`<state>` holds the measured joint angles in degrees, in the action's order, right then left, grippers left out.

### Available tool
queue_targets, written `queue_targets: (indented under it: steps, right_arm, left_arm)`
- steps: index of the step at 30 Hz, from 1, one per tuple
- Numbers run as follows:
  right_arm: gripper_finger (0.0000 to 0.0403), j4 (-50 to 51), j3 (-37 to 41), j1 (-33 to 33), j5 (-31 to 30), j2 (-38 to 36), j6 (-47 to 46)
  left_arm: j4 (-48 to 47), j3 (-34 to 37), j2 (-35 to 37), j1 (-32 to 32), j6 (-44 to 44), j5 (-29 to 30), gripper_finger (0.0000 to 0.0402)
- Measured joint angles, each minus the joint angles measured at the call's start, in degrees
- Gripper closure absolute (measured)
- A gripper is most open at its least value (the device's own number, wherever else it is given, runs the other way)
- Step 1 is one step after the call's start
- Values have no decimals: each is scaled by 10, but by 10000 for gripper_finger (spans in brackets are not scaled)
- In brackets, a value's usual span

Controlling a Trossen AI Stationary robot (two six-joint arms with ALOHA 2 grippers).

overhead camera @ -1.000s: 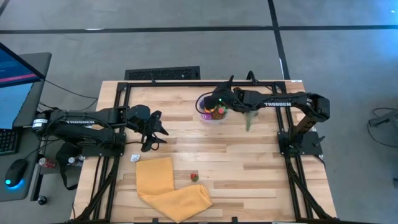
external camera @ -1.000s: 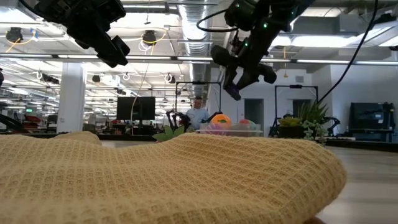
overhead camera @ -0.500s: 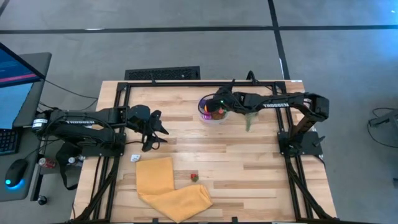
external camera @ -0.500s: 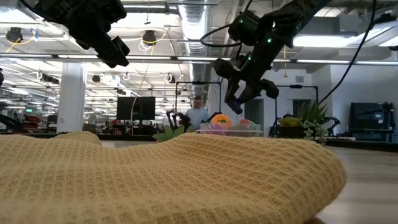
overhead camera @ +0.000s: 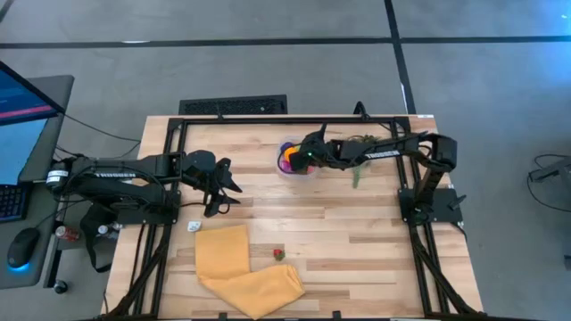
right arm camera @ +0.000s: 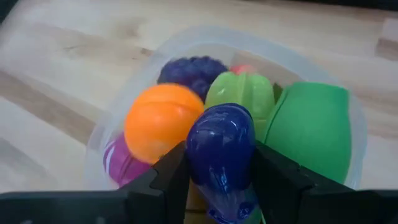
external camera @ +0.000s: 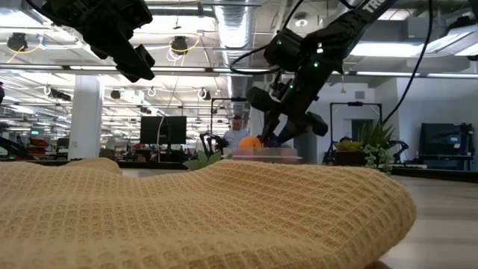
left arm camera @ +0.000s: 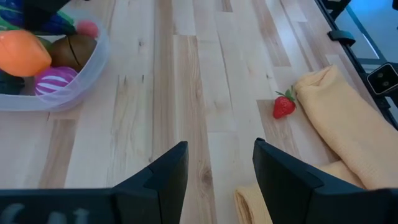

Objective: Pick and placing Produce into tupperware
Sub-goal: Put the eggplant in the transparent bin

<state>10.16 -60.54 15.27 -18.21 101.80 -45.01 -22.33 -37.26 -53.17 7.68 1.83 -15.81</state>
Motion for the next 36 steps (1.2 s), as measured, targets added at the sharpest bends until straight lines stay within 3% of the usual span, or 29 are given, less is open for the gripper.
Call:
queue_targets:
  steps: [6, 17, 24, 36]
  right_arm:
    - [215, -14, 0, 1, 1, 0, 4]
    - [149, -22, 0, -5, 18, -1, 14]
    - [147, -23, -19, -19, 18, -1, 37]
    - [147, 68, -71, -29, -10, -1, 76]
  left_arm:
    - [0, 0, 0, 0, -1, 0, 233]
    - [0, 0, 0, 0, -1, 0, 233]
    - [0, 0, 0, 0, -4, 0, 233]
    - [8, 0, 0, 0, -10, 0, 233]
